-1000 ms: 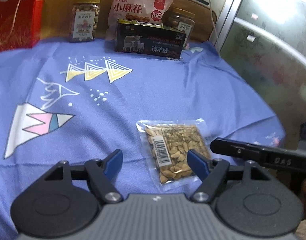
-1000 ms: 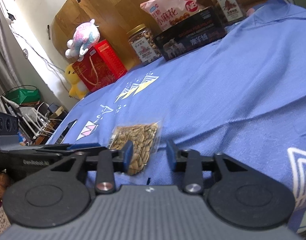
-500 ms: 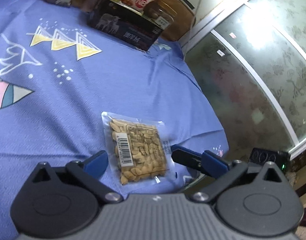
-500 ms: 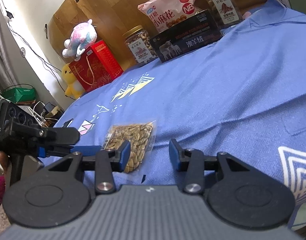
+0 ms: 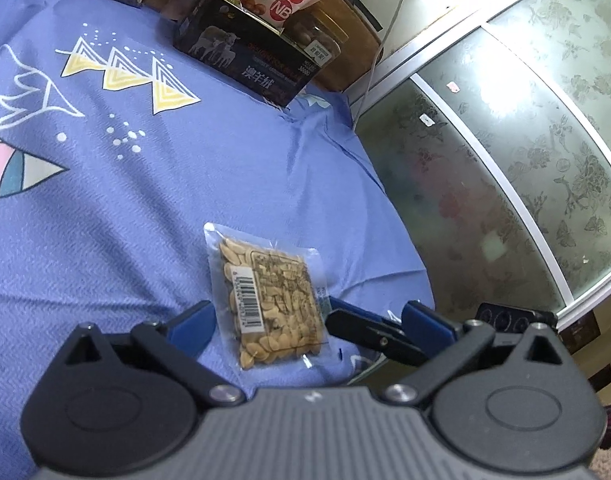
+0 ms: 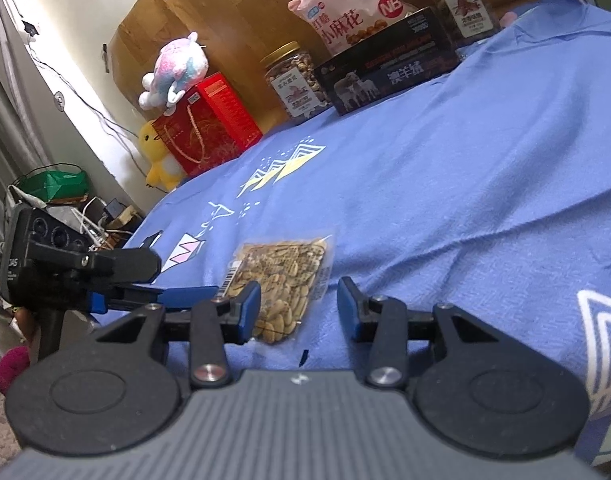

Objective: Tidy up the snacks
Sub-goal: 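Grasp the clear seed bag with the left gripper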

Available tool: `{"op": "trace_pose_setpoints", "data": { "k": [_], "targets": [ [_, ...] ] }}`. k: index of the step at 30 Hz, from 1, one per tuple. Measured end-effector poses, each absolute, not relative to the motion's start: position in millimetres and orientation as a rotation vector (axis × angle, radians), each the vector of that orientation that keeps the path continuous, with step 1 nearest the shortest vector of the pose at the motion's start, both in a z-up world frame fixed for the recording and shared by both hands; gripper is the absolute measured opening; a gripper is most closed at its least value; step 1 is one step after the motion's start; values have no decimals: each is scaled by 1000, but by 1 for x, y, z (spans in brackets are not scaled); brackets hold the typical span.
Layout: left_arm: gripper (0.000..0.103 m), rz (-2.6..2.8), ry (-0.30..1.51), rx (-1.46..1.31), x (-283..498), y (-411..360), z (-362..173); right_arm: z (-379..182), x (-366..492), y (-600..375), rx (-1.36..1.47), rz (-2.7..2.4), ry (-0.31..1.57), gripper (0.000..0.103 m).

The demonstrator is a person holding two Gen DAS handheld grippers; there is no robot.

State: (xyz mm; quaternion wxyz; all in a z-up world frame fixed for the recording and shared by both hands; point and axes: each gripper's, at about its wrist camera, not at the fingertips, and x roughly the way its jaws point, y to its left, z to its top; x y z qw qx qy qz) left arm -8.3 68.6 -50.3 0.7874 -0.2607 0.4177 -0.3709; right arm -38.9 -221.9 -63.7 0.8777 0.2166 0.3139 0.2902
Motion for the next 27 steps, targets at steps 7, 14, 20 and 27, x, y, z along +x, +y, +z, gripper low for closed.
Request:
{"op": "trace_pose_setpoints", "data": {
  "k": [7,14,20,27],
  "targets": [
    [53,-786,914,-583,-3,72,-57,-67,-35,-218,454,660,665,33],
    [19,-746,963,-692,6,89,-73,-73,-29,-230,570,675,666,23],
    [18,-763,921,-672,5,88,-64,-68,-27,-230,579,683,648,22],
    [18,-793,849,-640,4,89,-45,-50,-31,-229,528,688,566,22]
  ]
}}
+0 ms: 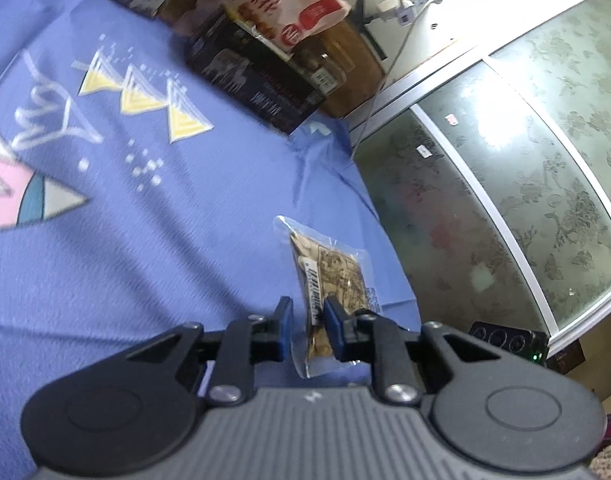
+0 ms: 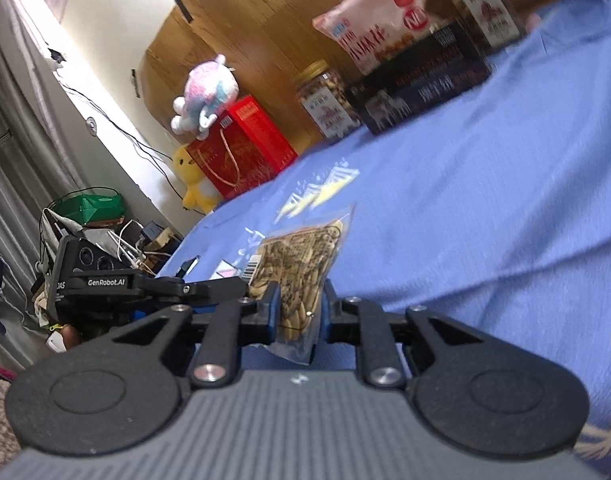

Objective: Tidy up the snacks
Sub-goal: 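Grasp the clear seed bag with the left gripper, then carry the seed bag over the tin box and lower it in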

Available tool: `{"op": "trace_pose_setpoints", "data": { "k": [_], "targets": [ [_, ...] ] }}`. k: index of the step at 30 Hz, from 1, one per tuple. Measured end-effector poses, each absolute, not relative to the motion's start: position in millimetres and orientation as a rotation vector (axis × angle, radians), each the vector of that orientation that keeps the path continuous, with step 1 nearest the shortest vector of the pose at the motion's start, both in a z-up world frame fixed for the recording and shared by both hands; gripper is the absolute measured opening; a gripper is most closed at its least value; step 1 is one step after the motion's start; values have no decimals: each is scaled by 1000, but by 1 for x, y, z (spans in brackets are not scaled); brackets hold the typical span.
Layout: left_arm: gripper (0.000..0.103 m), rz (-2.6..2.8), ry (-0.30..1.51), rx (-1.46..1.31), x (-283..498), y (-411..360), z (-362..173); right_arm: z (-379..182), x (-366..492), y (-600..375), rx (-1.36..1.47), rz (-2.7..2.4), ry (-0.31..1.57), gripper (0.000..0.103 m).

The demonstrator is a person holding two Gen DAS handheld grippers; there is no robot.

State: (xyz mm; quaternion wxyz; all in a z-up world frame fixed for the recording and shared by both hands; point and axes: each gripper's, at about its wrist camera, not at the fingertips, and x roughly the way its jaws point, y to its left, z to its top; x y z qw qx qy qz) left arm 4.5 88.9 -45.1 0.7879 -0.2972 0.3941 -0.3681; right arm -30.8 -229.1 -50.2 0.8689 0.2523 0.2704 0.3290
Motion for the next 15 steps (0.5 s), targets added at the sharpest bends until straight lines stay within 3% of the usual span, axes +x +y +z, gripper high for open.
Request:
{"op": "trace_pose_setpoints", "data": {
  "k": [15],
  "targets": [
    [18,-799,794,-559,33,79,-9,-27,-2,-236,523,684,491,22]
  ]
}}
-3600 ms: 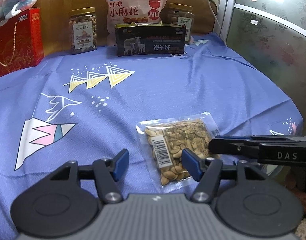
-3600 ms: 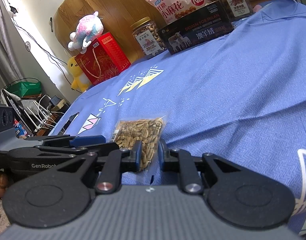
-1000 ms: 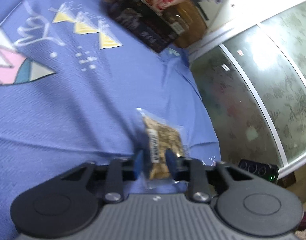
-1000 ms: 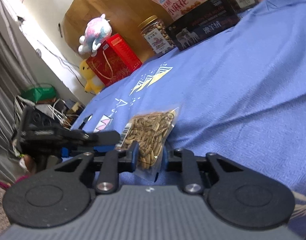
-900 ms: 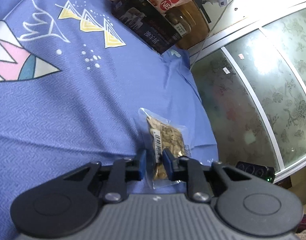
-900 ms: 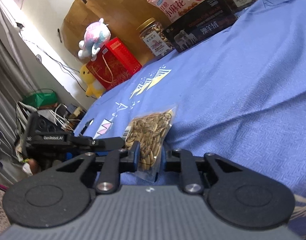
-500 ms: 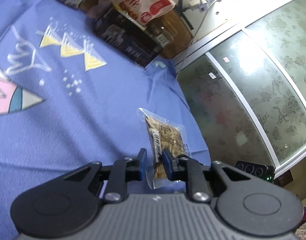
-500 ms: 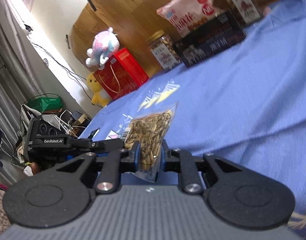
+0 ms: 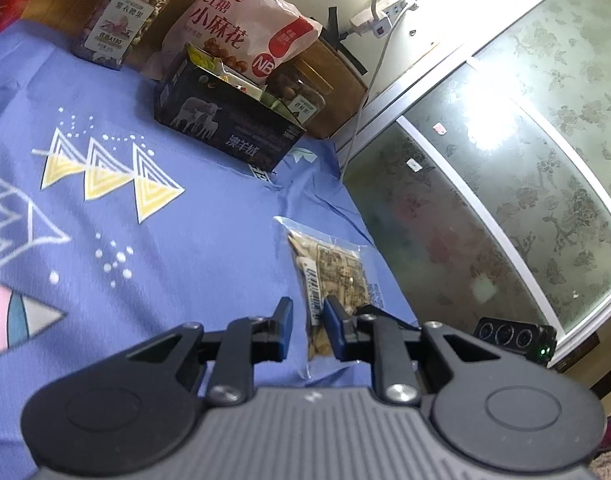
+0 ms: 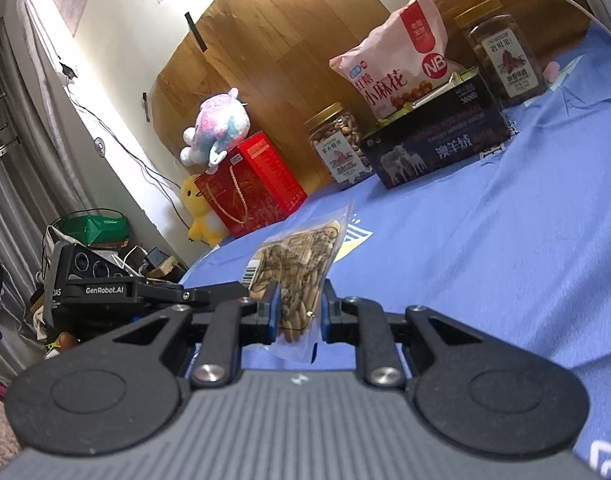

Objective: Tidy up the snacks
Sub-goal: 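Carry the seed bag over the tin box and lower it in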

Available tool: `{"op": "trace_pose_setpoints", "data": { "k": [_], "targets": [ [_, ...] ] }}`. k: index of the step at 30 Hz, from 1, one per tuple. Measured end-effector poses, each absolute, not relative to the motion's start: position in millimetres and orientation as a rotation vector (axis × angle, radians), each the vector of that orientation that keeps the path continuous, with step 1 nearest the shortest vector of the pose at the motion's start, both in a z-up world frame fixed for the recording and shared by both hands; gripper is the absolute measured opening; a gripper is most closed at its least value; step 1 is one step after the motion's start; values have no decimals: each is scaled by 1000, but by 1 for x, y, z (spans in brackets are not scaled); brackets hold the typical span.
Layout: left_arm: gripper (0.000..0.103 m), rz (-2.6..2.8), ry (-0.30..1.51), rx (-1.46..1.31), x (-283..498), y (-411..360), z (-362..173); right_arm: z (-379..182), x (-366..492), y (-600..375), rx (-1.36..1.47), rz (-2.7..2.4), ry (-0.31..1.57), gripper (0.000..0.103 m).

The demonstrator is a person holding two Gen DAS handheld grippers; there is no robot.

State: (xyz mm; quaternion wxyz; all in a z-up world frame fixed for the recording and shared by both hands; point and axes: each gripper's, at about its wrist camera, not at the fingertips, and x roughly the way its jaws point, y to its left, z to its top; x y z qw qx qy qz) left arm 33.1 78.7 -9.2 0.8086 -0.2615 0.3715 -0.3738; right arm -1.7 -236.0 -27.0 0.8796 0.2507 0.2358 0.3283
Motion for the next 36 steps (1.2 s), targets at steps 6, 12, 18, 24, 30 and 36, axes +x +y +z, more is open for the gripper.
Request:
{"op": "trace_pose_setpoints", "data": {
  "k": [6,12,18,24,30,36],
  "targets": [
    [18,-802,760,-509,53,68,5,-16,15,-241,516,670,457,22],
    [19,-803,730,-472,68,60,20,-6,31,-247,515,664,418,22],
    [19,-790,705,-440,75,57,28,-1,41,-249,513,672,397,22],
    [19,-783,683,-421,85,54,37,8,51,-249,496,671,376,22],
    [20,-772,664,-404,96,50,45,15,63,-250,487,676,355,21],
    [20,-762,653,-397,105,49,50,20,75,-250,479,685,345,21]
  ]
}}
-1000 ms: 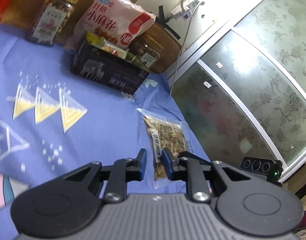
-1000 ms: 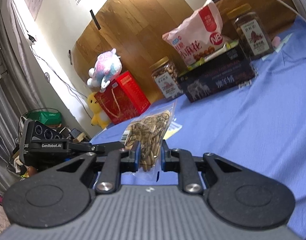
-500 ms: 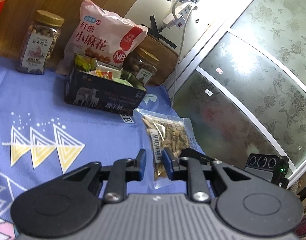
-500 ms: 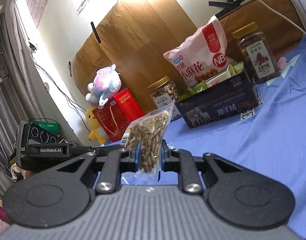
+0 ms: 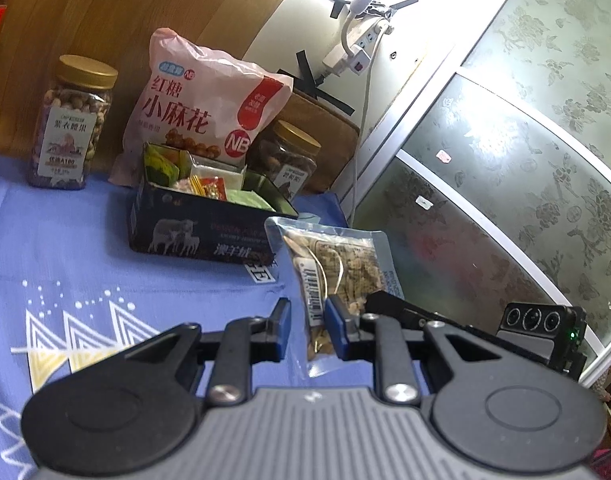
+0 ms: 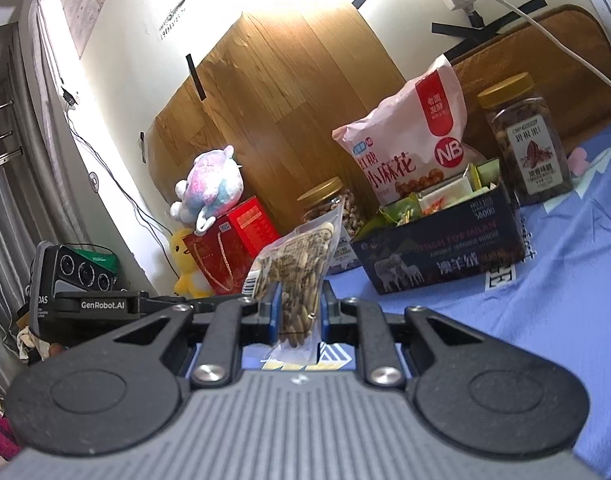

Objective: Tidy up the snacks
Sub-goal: 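Carry the seed bag over the tin box and lower it in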

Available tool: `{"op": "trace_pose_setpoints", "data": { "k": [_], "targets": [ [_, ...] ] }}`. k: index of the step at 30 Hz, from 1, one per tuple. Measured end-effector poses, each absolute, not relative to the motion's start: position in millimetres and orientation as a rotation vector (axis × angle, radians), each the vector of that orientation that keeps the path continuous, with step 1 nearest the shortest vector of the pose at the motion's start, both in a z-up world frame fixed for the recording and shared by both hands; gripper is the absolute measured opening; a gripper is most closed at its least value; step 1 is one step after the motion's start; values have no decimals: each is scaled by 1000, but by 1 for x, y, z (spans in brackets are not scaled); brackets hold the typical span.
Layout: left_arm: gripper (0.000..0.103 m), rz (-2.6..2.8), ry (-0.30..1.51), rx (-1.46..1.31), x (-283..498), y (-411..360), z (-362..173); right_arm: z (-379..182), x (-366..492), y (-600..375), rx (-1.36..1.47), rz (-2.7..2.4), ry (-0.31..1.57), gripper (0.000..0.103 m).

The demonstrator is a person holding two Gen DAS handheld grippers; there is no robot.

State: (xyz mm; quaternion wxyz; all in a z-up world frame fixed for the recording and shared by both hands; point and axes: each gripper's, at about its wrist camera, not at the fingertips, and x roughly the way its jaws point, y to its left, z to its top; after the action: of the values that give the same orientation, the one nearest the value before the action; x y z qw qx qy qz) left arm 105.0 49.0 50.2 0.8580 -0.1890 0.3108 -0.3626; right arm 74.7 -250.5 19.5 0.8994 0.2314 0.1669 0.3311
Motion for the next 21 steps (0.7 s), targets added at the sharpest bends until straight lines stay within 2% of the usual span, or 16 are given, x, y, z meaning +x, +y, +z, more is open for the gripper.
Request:
{"op": "trace_pose_setpoints", "data": {
  "k": [21],
  "targets": [
    [23,-732,608,-311,165,33,75,42,137,-252,417,690,305,21]
  ]
}}
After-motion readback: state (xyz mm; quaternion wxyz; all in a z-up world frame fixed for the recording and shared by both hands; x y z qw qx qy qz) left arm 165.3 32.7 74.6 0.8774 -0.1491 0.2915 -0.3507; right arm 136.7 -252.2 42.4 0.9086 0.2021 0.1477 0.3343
